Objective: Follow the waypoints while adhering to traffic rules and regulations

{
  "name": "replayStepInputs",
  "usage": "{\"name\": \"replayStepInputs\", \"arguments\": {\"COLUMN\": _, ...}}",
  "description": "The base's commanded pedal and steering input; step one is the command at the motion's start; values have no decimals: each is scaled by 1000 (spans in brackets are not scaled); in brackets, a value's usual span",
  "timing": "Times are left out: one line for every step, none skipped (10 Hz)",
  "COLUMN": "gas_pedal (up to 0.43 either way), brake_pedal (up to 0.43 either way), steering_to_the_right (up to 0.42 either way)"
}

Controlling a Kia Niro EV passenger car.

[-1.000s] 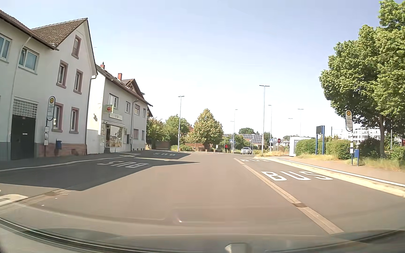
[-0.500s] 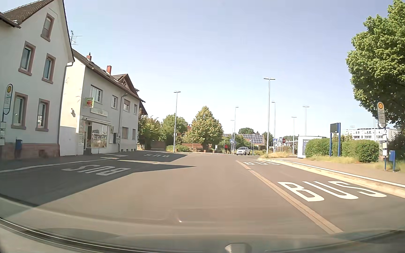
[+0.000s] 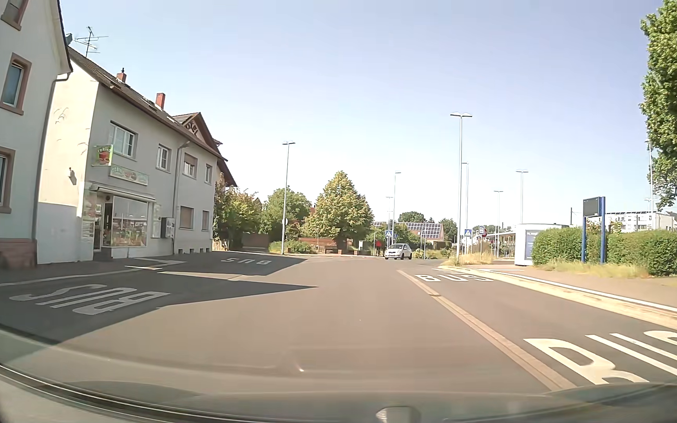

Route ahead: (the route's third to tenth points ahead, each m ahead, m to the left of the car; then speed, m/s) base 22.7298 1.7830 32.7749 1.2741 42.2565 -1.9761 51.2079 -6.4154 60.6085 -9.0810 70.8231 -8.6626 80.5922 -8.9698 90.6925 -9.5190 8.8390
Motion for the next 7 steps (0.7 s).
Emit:
{"name": "replayStepInputs", "arguments": {"gas_pedal": 67, "brake_pedal": 30, "steering_to_the_right": 4}}
{"name": "replayStepInputs", "arguments": {"gas_pedal": 67, "brake_pedal": 30, "steering_to_the_right": 3}}
{"name": "replayStepInputs", "arguments": {"gas_pedal": 59, "brake_pedal": 30, "steering_to_the_right": 4}}
{"name": "replayStepInputs", "arguments": {"gas_pedal": 59, "brake_pedal": 30, "steering_to_the_right": 4}}
{"name": "replayStepInputs", "arguments": {"gas_pedal": 59, "brake_pedal": 30, "steering_to_the_right": 3}}
{"name": "replayStepInputs", "arguments": {"gas_pedal": 59, "brake_pedal": 30, "steering_to_the_right": 4}}
{"name": "replayStepInputs", "arguments": {"gas_pedal": 59, "brake_pedal": 30, "steering_to_the_right": 4}}
